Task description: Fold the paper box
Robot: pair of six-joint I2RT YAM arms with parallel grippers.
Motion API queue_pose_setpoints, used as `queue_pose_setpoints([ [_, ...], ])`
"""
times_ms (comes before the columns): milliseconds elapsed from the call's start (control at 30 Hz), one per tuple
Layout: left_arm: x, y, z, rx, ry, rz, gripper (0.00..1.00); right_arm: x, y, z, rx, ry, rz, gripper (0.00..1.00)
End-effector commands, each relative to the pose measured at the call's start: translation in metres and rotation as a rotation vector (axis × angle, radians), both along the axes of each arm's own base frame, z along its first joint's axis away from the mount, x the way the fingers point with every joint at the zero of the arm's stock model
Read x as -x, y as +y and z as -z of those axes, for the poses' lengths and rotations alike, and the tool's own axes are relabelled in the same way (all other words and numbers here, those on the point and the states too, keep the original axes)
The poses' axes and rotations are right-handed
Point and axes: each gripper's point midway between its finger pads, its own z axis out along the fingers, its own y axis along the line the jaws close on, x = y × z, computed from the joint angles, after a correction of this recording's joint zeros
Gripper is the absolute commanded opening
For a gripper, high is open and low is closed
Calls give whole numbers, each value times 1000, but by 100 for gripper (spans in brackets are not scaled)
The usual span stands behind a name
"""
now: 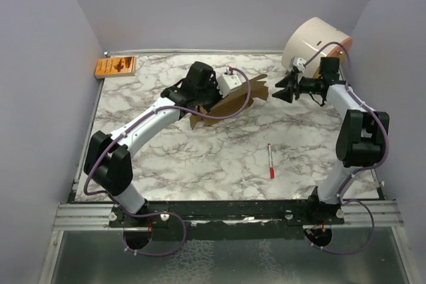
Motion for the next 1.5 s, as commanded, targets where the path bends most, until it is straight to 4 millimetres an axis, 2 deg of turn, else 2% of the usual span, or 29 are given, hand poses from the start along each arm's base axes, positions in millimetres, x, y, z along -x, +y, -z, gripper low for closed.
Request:
queue_pose_setpoints([
  [0, 9, -3, -12, 18, -17, 36, 0, 0, 6, -43, -40, -100, -44, 47],
  [67, 13, -1, -3, 6, 1, 37, 0, -7, 4, -45, -40, -101, -20, 47],
  [133, 14, -1, -2, 6, 1, 38, 0, -25, -2, -47, -42, -83, 65, 42],
  [233, 14, -2, -3, 9, 1, 41, 0, -58, -12, -52, -46, -70, 195, 21],
  [300, 14, -3, -5, 13, 0, 43, 0, -75, -11, -48, -41, -36, 223, 10],
  [333, 15, -4, -5, 12, 0, 44, 0, -82, -9, -39, -30, -9, 227, 7],
  [533, 16, -3, -5, 14, -2, 45, 0, -105, 0, -14, -1, 47, 235, 6],
  [633, 16, -3, -7, 16, -6, 47, 0, -109, 7, 5, 18, 92, 211, 7],
  [800, 15, -4, -11, 28, -16, 47, 0, -99, 25, 44, 68, 166, 146, 8],
  [933, 15, -4, -14, 29, -25, 44, 0, -75, 37, 55, 49, 198, 47, 10],
  [1167, 13, -4, -13, 27, -25, 42, 0, -41, 49, 43, -33, 209, -71, 14],
  [1467, 15, -3, -13, 25, -22, 42, 0, -22, 57, 42, -88, 264, -113, 23],
])
